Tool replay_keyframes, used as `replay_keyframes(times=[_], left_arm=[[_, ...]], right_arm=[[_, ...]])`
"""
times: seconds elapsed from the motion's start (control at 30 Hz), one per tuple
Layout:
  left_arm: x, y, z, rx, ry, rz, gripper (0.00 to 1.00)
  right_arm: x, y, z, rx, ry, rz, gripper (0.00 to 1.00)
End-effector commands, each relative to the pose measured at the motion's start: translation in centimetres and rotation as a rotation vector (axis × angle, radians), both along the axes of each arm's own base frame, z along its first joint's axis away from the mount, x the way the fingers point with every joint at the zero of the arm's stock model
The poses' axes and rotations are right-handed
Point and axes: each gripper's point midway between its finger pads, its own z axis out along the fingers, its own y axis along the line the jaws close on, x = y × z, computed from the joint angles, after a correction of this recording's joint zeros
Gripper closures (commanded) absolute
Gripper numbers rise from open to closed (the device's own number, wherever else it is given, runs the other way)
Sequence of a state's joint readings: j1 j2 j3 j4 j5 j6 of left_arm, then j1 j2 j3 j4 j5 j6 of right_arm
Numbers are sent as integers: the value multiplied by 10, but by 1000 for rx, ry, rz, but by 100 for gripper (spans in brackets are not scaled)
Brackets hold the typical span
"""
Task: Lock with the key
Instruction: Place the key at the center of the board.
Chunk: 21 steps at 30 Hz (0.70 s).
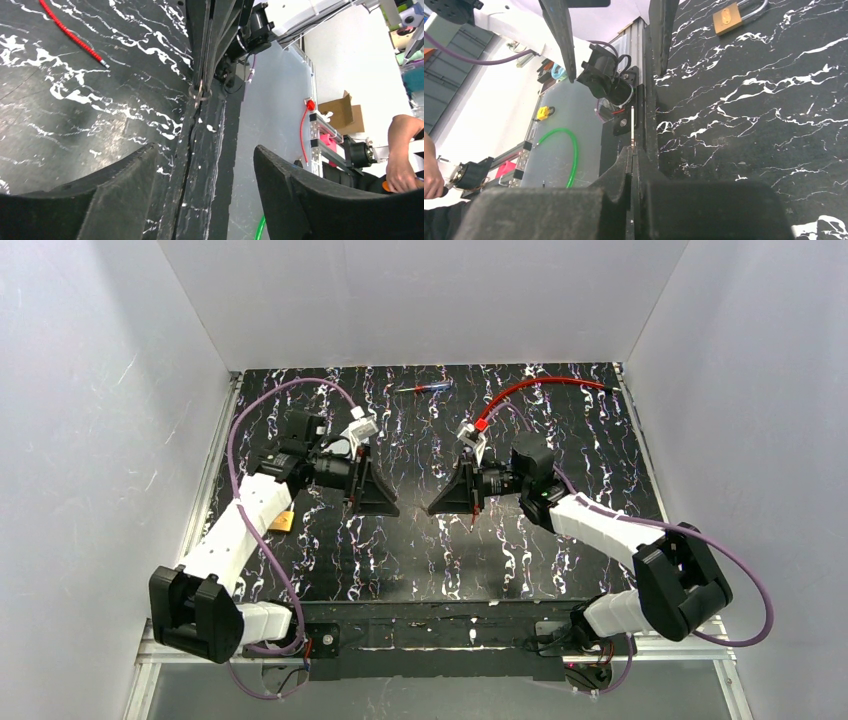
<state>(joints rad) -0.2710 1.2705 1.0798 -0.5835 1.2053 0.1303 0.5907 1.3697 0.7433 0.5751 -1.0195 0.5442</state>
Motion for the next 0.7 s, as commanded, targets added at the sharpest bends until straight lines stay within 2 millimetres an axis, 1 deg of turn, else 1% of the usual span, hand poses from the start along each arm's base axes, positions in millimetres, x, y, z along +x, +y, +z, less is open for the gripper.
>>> replay_keyframes(times=[0.0, 0.1, 0.27, 0.47, 0.6, 0.67], left_arm=[[-8, -18, 20, -66, -33, -41, 35], [-10, -22, 16, -60, -20, -52, 40], [-13, -27, 12, -56, 1, -78, 46], [-13, -35, 2, -28, 20, -89, 57], [-14, -37, -7, -9, 33, -91, 60], [-15, -38, -9, -8, 34, -97, 63]], right_arm=[[-13, 2, 30, 74, -94, 54, 99], [-19, 4, 30, 75, -93, 78, 99], [-21, 9, 32, 77, -95, 93, 99], [-23, 10, 32, 77, -92, 97, 99], [-22, 11, 32, 78, -93, 97, 99], [-22, 11, 31, 74, -91, 95, 99]])
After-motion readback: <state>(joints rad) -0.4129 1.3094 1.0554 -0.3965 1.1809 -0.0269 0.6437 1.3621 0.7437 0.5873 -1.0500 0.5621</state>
